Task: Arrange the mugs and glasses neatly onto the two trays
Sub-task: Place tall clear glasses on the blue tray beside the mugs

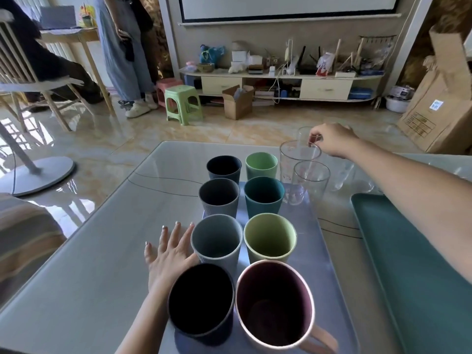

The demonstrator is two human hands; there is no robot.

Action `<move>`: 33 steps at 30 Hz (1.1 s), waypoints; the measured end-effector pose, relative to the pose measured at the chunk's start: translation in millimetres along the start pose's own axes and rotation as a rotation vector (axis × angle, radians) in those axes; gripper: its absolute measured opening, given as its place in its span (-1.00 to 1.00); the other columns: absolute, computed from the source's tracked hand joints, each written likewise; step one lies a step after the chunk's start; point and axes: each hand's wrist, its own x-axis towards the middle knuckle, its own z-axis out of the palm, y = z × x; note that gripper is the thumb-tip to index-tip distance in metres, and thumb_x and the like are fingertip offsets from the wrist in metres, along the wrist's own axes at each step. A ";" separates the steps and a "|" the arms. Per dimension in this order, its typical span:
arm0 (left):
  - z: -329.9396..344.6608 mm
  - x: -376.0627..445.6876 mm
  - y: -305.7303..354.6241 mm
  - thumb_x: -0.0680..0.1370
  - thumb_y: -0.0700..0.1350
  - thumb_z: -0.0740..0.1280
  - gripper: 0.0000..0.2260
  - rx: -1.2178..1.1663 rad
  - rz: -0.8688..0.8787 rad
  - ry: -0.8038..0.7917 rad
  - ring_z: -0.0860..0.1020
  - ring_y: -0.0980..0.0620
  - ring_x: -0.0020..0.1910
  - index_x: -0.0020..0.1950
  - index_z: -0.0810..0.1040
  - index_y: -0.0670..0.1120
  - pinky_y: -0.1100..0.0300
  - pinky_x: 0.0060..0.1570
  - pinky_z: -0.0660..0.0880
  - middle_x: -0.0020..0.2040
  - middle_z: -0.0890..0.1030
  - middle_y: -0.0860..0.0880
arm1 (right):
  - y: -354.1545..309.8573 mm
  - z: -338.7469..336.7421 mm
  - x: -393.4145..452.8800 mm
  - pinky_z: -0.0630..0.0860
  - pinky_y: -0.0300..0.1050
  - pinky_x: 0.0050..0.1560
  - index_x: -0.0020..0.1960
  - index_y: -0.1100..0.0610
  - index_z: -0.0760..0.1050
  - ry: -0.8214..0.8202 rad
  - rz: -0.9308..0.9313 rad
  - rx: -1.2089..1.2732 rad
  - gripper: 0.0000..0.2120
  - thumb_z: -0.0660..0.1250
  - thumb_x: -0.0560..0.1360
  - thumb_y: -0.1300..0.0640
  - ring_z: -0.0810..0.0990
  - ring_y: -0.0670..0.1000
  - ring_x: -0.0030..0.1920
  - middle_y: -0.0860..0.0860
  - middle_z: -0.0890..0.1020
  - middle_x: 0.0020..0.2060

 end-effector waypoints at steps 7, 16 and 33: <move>0.9 -0.1 -0.6 0.15 0.43 -0.33 -0.12 -0.025 0.000 0.010 -0.26 0.05 0.53 0.49 -0.20 0.27 -0.13 0.46 -0.27 0.56 -0.18 0.13 | -2.8 10.1 -4.8 0.46 -0.03 0.03 -0.05 0.05 0.58 0.123 0.087 0.099 -0.84 0.22 0.54 0.21 0.56 0.13 -0.04 0.05 0.65 0.00; 0.3 -1.9 0.6 0.53 0.33 0.04 -0.39 -0.066 0.010 0.036 -0.25 0.04 0.54 0.49 -0.14 0.28 -0.13 0.46 -0.27 0.56 -0.15 0.12 | -3.2 -15.2 -2.8 0.49 -0.05 -0.14 -0.05 0.10 0.50 0.319 0.027 0.177 -0.85 0.17 0.55 0.25 0.56 0.13 -0.06 0.06 0.61 0.01; -13.7 -36.1 -3.4 0.59 0.06 0.20 -0.48 -0.217 0.162 0.104 -0.05 0.02 0.56 0.51 0.14 0.01 0.03 0.52 -0.09 0.56 0.10 0.00 | 12.7 -127.1 -110.1 0.52 0.01 -0.10 -0.04 0.20 0.48 0.481 -0.133 0.168 -0.90 0.19 0.54 0.28 0.53 0.12 -0.08 0.10 0.59 -0.03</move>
